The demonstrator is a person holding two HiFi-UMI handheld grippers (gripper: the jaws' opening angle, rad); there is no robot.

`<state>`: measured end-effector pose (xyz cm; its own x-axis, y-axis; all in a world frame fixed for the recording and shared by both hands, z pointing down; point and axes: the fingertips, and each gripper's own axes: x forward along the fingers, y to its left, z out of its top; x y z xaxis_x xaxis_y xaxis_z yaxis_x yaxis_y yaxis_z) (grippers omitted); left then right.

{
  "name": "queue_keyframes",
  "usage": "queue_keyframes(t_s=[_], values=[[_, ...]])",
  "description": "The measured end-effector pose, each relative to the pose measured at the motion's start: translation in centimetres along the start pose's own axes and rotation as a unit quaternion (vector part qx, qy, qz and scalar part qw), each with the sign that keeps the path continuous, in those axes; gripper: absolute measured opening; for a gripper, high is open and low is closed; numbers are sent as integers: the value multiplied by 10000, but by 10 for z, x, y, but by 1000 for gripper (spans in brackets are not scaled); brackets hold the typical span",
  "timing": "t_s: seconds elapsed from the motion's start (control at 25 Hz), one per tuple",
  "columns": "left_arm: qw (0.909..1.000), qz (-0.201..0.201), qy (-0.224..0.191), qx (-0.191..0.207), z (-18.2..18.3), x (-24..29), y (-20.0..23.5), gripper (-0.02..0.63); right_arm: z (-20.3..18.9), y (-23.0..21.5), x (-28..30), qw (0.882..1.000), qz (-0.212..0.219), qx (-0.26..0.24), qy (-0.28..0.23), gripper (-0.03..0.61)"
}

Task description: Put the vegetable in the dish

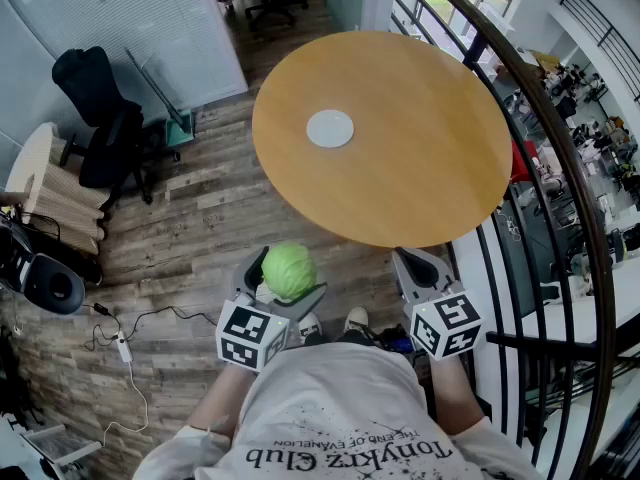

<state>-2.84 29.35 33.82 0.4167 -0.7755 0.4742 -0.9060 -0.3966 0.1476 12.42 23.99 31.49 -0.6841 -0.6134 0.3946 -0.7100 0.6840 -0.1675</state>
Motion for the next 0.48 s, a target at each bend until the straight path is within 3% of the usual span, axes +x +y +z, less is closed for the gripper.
queue_keyframes(t_s=[0.48], values=[[10000, -12, 4, -46, -4, -3, 5, 503, -5, 0, -3, 9999, -93, 40, 60, 16]])
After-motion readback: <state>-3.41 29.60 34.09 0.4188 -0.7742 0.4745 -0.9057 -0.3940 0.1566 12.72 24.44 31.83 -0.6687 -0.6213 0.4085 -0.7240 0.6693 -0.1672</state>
